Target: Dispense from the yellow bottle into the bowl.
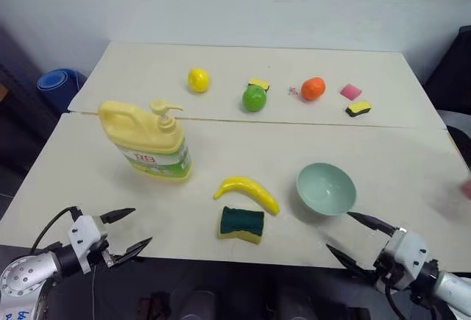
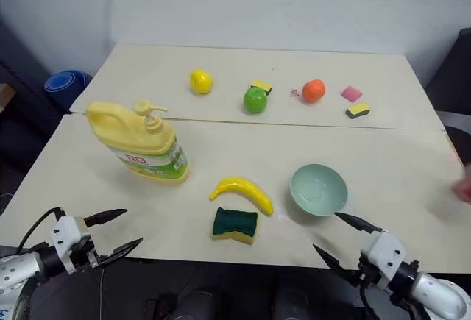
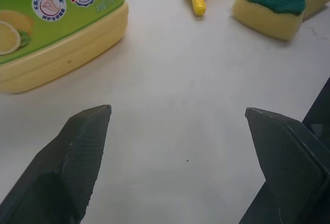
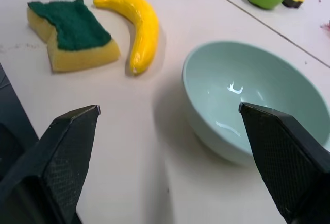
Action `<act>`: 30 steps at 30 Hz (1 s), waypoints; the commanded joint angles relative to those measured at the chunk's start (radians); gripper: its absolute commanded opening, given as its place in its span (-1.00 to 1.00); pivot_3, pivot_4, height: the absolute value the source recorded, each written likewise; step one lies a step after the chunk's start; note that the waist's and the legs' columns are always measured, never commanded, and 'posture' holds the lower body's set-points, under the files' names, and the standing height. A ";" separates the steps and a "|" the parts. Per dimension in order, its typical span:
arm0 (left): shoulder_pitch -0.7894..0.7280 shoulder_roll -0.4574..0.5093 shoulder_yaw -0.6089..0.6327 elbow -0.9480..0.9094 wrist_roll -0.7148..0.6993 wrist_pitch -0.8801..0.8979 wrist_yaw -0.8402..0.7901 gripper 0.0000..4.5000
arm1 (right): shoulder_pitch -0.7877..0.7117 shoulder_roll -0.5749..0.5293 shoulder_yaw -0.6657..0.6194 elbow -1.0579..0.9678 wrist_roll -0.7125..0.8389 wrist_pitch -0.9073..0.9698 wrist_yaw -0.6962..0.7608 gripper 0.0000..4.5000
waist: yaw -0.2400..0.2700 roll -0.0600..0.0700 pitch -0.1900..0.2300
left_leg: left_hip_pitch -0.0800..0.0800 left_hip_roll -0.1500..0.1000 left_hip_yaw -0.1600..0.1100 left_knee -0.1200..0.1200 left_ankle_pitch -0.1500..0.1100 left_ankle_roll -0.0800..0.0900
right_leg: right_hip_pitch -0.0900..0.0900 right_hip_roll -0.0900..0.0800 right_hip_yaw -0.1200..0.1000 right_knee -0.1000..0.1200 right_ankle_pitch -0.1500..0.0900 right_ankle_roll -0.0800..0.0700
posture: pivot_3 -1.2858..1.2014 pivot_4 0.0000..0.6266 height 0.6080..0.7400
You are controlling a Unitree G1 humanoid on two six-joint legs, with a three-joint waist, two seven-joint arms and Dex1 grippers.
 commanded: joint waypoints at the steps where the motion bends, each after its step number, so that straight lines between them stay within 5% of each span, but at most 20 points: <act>1: 0.027 0.014 -0.013 -0.052 -0.035 0.042 -0.033 0.97 | -0.007 -0.025 0.014 -0.077 0.001 0.023 0.006 1.00 | 0.001 0.000 0.000 | 0.000 0.000 0.000 0.000 0.000 0.000 | 0.000 0.000 0.000 0.000 0.000 0.000 | 0.03 -0.52 1.00; 9: 0.034 0.027 0.024 -0.121 -0.180 0.168 -0.126 0.97 | -0.377 -0.114 0.361 -0.297 -0.045 0.526 -0.030 1.00 | -0.005 0.001 0.002 | -0.001 0.007 0.000 0.012 -0.003 -0.003 | 0.000 0.005 -0.001 0.002 0.003 -0.006 | 0.03 -0.52 1.00; 15: 0.063 0.012 0.009 -0.174 -0.170 0.140 -0.172 0.97 | -0.666 -0.006 0.649 -0.144 -0.212 0.675 -0.042 1.00 | -0.002 -0.002 0.000 | -0.007 0.008 -0.001 0.013 -0.001 -0.004 | -0.011 0.006 -0.001 0.004 0.003 -0.008 | 0.03 -0.52 1.00; 23: 0.044 -0.012 -0.024 -0.184 -0.129 0.119 -0.143 0.97 | -0.795 0.109 0.816 0.074 -0.357 0.751 -0.070 1.00 | -0.008 -0.006 -0.002 | -0.009 0.008 0.002 0.013 -0.001 -0.004 | -0.013 0.008 0.001 0.005 0.003 -0.008 | 0.03 -0.52 1.00; 30: 0.019 -0.021 -0.040 -0.200 -0.146 0.127 -0.152 1.00 | -0.803 0.129 0.807 0.102 -0.373 0.636 -0.052 0.15 | -0.010 -0.006 -0.002 | -0.006 0.011 0.003 0.013 -0.001 -0.008 | -0.013 0.013 0.002 0.007 0.003 -0.010 | 0.03 -0.52 1.00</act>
